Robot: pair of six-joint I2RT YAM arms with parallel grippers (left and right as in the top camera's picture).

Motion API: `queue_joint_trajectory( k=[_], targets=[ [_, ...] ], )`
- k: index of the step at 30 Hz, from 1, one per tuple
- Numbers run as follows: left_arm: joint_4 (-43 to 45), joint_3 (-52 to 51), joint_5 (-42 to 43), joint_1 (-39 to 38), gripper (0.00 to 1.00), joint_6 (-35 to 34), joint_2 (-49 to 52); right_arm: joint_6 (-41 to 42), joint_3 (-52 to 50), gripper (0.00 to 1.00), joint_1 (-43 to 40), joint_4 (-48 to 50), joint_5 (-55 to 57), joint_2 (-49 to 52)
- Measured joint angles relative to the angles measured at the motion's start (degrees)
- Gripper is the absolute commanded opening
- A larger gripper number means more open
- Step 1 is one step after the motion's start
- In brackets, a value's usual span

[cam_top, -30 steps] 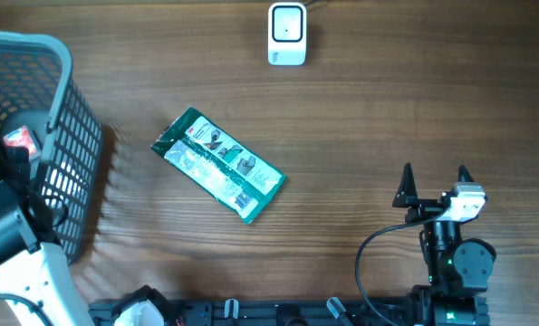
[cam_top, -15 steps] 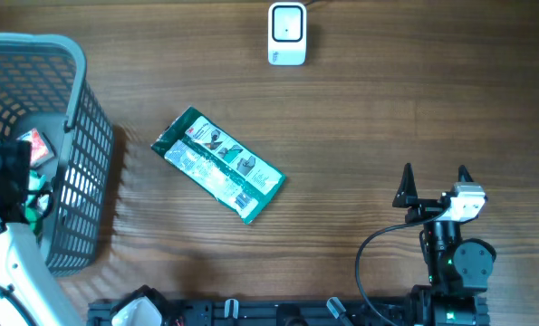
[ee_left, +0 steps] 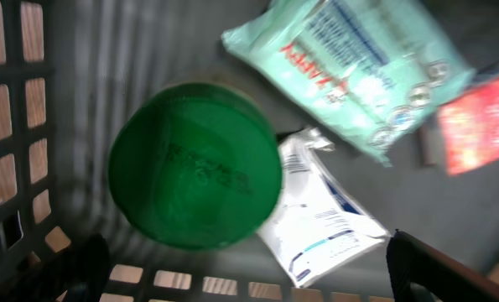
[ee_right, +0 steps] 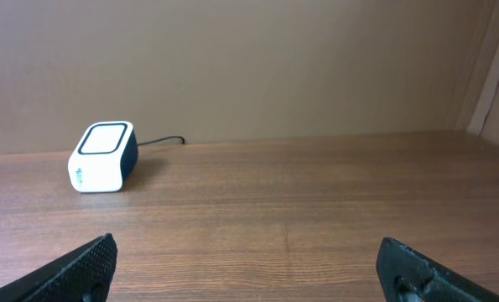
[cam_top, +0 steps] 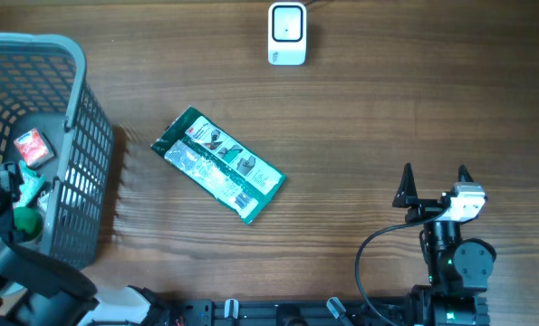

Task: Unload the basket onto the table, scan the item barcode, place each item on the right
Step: 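Reach into the basket and grasp the green-lidded jar with left gripper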

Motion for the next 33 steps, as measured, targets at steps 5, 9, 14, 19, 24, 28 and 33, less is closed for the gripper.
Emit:
queue_joint_trajectory(
  k=[5,9,14,19,24,28,33],
  targets=[
    [-0.74,-0.76,-1.2,0.0,1.0,-0.26,1.31,0.0,0.0,1.0,0.0,0.0,0.0,0.0],
    [4.63,-5.29,-5.92,0.0,1.0,-0.7,1.33,0.0,0.0,1.0,0.0,0.0,0.0,0.0],
    [13.46,-11.41,-7.91,0.0,0.97,-0.9,1.36,0.0,0.0,1.0,0.0,0.0,-0.02,0.02],
    [14.08,-12.81,-8.31,0.0,0.66,-1.27,1.36,0.0,0.0,1.0,0.0,0.0,-0.02,0.02],
    [14.23,-12.98,-8.28,0.0,0.54,-2.19,1.36,0.0,0.0,1.0,0.0,0.0,0.0,0.02],
    [9.68,-10.38,-6.64,0.0,0.54,-2.19,1.36,0.0,0.0,1.0,0.0,0.0,0.0,0.02],
    [1.75,4.79,1.2,0.0,0.55,-1.95,-0.35,0.0,0.0,1.0,0.0,0.0,0.0,0.04]
  ],
)
